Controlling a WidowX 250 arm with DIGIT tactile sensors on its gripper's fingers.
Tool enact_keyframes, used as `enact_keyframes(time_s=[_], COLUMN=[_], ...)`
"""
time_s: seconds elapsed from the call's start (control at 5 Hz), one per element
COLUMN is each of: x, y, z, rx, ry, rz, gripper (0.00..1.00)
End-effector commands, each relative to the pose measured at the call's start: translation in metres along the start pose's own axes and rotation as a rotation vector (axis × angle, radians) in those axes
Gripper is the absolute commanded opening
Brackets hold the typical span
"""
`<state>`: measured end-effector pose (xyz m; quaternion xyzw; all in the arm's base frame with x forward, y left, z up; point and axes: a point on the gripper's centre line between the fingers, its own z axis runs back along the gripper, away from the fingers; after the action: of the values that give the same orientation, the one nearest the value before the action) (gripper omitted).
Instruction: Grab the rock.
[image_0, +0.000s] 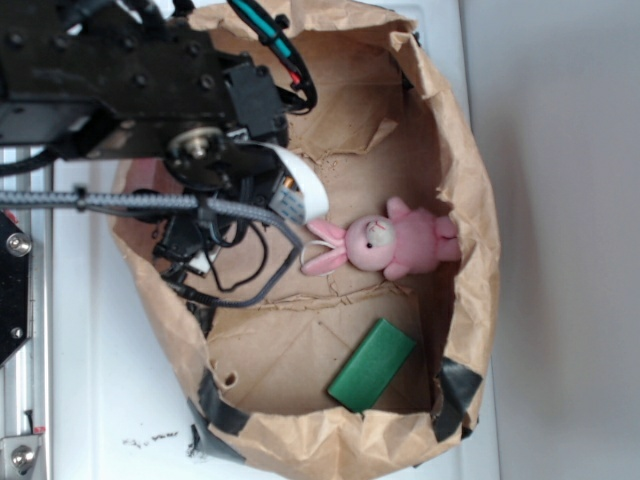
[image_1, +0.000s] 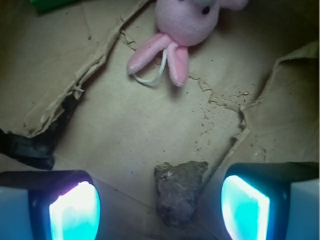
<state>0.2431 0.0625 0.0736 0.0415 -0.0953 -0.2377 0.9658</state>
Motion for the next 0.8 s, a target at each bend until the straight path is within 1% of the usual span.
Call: enact_keyframes(time_s=[0.0, 0.2, 0.6], x=[0.008, 0.006, 0.004], y=[0.015, 0.013, 0.002], z=[0.003, -0.008, -0.036], rx=[0.077, 0.104, 0.129], ry=[-0.015, 0.003, 0.034], rz=[0.012, 0.001, -0.011], gripper=[1.0, 1.0, 1.0])
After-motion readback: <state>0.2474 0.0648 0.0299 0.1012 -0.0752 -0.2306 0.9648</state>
